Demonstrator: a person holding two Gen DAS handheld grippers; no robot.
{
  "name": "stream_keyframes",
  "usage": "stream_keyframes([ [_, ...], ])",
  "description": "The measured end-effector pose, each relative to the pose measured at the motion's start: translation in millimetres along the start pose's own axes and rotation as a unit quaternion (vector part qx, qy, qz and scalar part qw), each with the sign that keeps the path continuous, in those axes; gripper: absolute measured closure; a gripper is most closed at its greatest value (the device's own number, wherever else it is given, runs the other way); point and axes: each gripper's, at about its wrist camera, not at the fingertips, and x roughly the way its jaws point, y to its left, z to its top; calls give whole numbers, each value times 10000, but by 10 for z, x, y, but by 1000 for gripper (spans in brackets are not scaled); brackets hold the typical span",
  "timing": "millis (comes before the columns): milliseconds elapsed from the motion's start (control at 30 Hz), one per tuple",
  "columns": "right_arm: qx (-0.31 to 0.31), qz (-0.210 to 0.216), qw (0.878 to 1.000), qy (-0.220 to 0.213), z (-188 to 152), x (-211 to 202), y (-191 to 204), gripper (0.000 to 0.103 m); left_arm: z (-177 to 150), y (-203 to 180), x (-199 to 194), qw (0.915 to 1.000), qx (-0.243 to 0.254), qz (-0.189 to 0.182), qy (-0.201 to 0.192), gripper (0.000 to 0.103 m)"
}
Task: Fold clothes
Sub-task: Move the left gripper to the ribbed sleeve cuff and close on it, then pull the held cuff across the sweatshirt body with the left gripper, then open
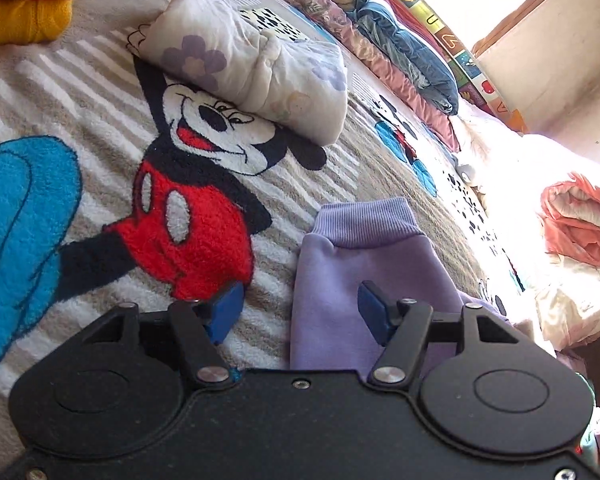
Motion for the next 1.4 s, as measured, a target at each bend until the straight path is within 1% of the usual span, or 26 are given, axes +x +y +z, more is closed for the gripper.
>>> stream_keyframes([
  [100,-110,-8,9999,17,-3,27,14,32,76,-33,109,10000,65,-46,12,40],
  [167,-183,-13,9998,28,-5,46,24,32,110,-50,180,9998,196,-44,20,41],
  [233,-275,-25,9996,9,-18,58,34,32,137,-65,228,9997,241,-10,21,43],
  [267,-321,-32,9995,-1,-24,65,40,32,154,-76,248,9997,251,1,30,48],
  [333,-426,-52,9991,-16,-38,78,56,32,162,-96,225,9995,310,3,-15,64],
  [400,-532,-53,9986,-17,-50,89,74,30,149,-114,150,9991,402,-12,-112,86],
  [467,-584,-34,9983,-28,-60,90,81,29,136,-133,74,9986,493,-28,-208,99],
  [500,-602,-22,9982,-38,-66,88,83,29,129,-142,36,9982,539,-36,-257,101],
  [733,-794,23,9968,-129,-119,74,105,27,83,-206,-231,9945,859,-84,-595,101],
  [867,-867,40,9961,-169,-140,66,110,26,80,-124,-498,9899,1127,240,-819,101],
  [1067,-837,131,9962,-211,-152,54,88,26,55,58,-892,9802,1458,727,-1126,101],
  [1233,-808,189,9963,-223,-152,47,65,26,25,352,-1165,9761,1389,1069,-1284,101],
  [1400,-801,209,9963,-223,-147,44,55,26,-7,661,-1439,9728,1217,1363,-1421,101],
])
